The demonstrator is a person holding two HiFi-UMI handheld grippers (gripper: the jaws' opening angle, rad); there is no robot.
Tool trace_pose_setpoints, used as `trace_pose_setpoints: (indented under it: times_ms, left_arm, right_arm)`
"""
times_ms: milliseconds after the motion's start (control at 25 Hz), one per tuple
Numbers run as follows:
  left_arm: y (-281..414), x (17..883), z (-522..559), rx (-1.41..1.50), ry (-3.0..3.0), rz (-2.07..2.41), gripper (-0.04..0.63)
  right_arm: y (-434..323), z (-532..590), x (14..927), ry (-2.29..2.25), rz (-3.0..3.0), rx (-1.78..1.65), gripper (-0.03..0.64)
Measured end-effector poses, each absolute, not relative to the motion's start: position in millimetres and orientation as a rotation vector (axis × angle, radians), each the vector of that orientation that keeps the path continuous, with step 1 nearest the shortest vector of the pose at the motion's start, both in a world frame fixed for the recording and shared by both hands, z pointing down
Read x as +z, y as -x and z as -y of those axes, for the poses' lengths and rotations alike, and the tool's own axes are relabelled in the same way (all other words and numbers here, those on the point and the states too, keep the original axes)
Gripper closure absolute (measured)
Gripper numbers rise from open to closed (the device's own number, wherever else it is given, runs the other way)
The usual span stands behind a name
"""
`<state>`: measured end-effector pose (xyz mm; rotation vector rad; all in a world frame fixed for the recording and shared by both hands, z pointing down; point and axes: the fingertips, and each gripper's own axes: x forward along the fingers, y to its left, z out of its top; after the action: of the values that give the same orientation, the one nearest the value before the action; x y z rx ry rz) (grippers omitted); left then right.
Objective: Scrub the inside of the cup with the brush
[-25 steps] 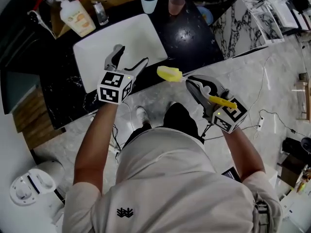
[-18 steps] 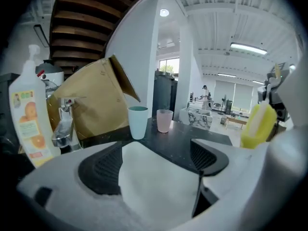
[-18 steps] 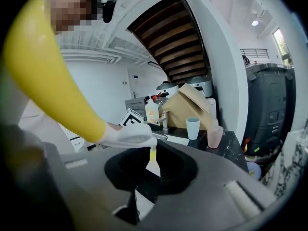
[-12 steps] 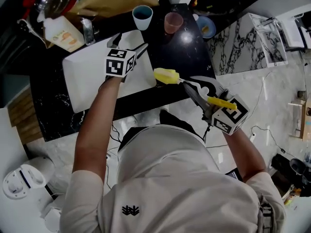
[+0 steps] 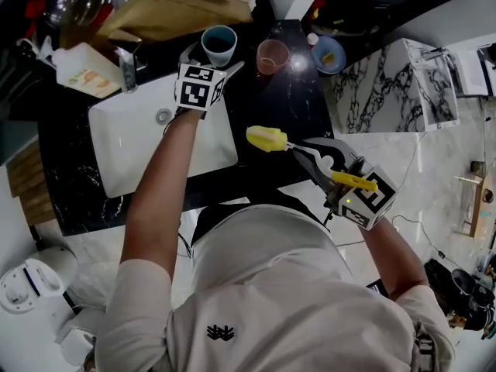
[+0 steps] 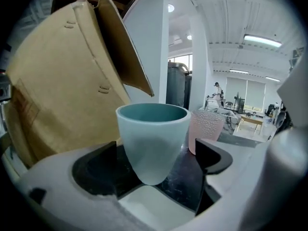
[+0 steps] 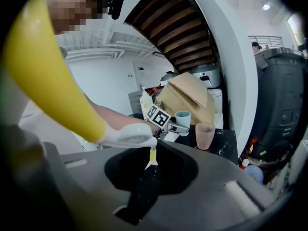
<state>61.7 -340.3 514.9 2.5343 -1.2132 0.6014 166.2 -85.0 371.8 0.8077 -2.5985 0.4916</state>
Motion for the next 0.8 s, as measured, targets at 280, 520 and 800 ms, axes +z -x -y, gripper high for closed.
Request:
trace_pose_setpoints:
  times_ms: [280, 520, 800]
  left_arm:
    - [-69.2, 532.5, 364.6, 0.638, -2.535, 1.227, 0.115]
    - [-69.1, 534.6, 369.3, 0.665, -2.551, 1.264, 0.227]
    - [-58.9, 517.5, 358.4, 0.656, -2.565, 1.280, 0.232]
  right_arm:
    - [-178.6, 95.7, 377.5, -0.807, 2.573, 0.505, 0.566]
    - [-186.2, 101.5, 380.9, -0.814, 2.567, 0.512, 0.566]
    - [-184.2, 111.2, 376.4, -0.773, 2.600, 0.496, 0.566]
